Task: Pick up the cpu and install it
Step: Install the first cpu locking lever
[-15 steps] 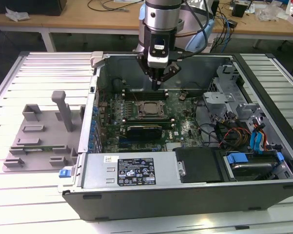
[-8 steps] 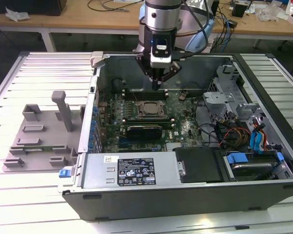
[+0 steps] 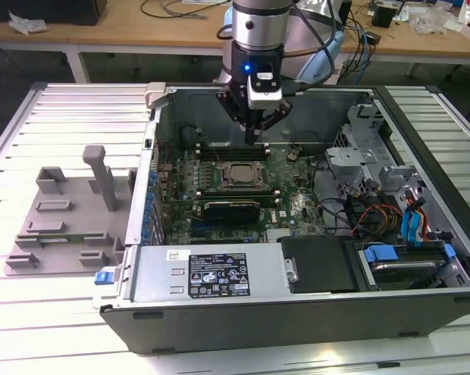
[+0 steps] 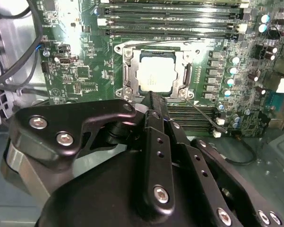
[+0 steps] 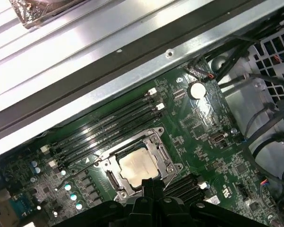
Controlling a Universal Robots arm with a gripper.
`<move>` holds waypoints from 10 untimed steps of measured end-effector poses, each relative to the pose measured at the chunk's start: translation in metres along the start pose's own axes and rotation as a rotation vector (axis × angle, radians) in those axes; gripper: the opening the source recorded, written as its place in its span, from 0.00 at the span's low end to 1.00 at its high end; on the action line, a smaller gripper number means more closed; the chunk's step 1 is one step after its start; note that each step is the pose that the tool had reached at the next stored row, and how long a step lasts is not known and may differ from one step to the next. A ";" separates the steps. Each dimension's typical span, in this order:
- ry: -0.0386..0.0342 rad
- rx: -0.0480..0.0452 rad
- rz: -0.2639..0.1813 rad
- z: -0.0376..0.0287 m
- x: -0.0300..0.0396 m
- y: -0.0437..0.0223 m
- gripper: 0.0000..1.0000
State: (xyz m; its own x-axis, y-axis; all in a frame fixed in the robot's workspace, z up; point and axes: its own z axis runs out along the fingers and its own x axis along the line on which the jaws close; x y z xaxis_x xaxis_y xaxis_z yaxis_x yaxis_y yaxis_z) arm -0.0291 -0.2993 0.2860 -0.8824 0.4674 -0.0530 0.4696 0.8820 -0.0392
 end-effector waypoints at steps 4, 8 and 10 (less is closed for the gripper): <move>-0.0019 -0.0025 -0.048 0.0000 0.0000 0.0000 0.11; -0.0039 -0.0053 -0.099 0.0000 0.0000 0.0000 0.11; -0.0049 -0.0068 -0.126 0.0000 0.0000 0.0000 0.11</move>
State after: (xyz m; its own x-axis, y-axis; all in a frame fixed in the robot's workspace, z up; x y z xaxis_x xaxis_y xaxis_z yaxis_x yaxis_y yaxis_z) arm -0.0291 -0.2993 0.2860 -0.9343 0.3525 -0.0530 0.3546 0.9342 -0.0391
